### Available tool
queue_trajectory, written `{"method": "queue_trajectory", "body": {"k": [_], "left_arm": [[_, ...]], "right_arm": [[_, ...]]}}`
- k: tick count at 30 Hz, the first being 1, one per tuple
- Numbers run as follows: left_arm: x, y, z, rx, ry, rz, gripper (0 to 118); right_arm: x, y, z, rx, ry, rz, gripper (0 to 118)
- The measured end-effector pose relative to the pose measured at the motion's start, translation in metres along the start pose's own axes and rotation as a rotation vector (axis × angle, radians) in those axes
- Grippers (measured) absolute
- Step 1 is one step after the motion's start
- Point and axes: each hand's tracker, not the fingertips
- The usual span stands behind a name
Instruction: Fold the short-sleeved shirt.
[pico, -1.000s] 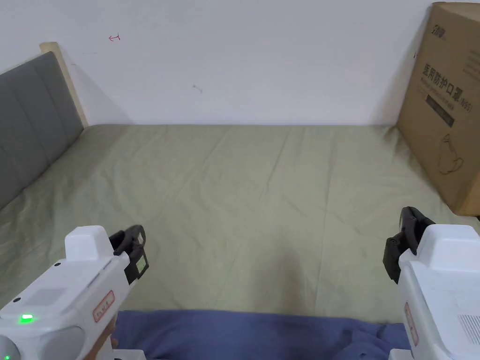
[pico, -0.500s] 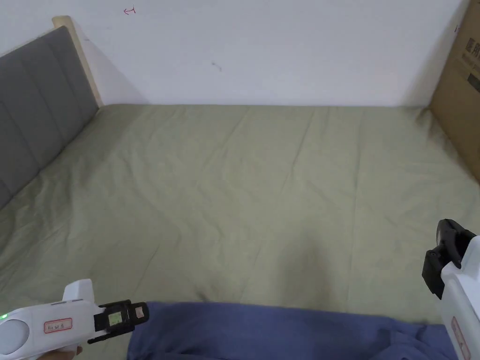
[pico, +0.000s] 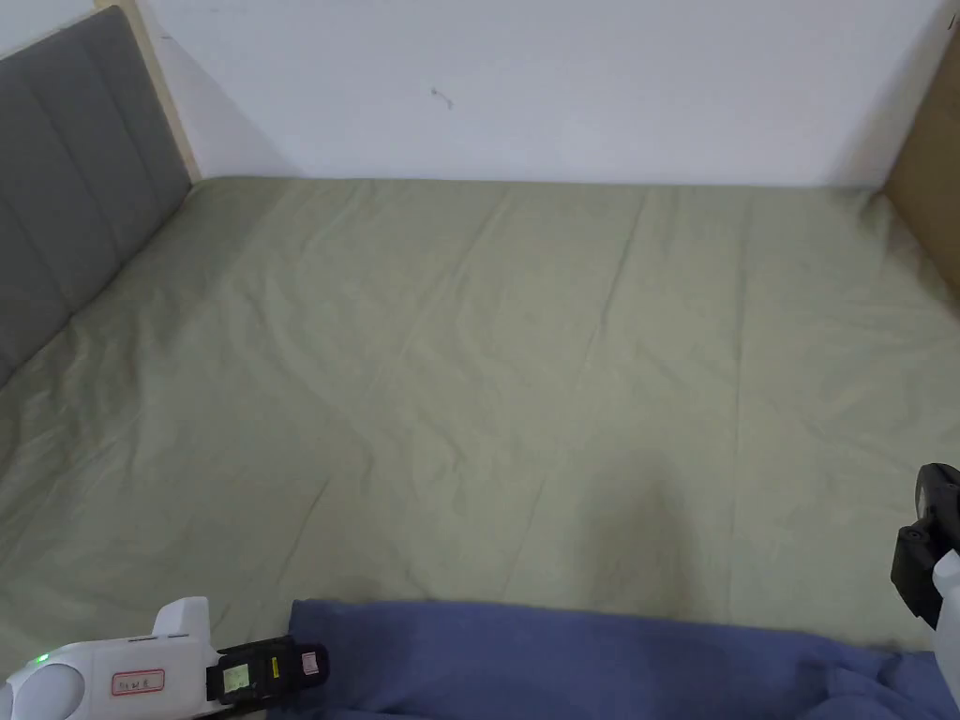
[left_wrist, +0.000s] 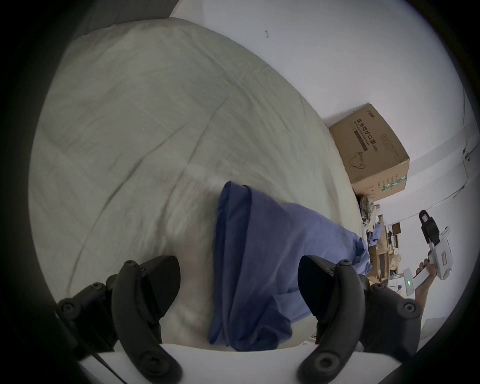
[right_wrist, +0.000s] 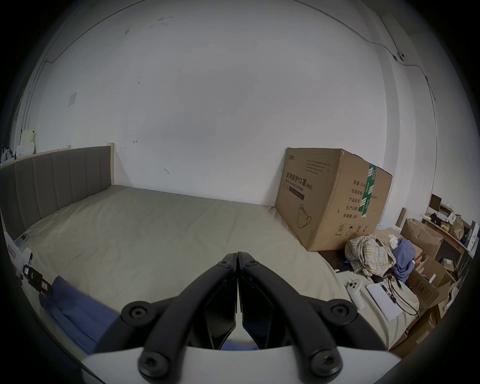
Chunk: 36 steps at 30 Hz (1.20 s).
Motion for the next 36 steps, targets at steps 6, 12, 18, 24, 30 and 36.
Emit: {"method": "queue_trajectory", "body": {"k": [6, 12, 18, 24, 30, 36], "left_arm": [[0.009, 0.003, -0.021, -0.011, -0.03, 0.007, 36], [0.048, -0.006, -0.026, -0.017, 0.138, -0.157, 13], [0.075, 0.002, -0.002, -0.005, 0.221, -0.212, 9], [0.069, 0.014, 0.043, 0.05, 0.255, -0.177, 8], [0.053, 0.025, 0.09, 0.099, 0.34, -0.071, 8], [0.125, 0.016, 0.087, 0.092, 0.239, -0.079, 8]], "right_arm": [[0.004, 0.0, -0.002, -0.012, -0.001, -0.004, 0], [0.013, 0.0, 0.003, -0.004, -0.014, -0.011, 0], [0.026, -0.005, 0.009, 0.013, -0.028, -0.032, 0], [0.032, -0.005, 0.017, 0.028, -0.042, -0.047, 0], [0.035, -0.013, 0.016, 0.032, -0.033, -0.072, 0], [0.037, -0.012, 0.014, 0.047, -0.005, -0.091, 0]]}}
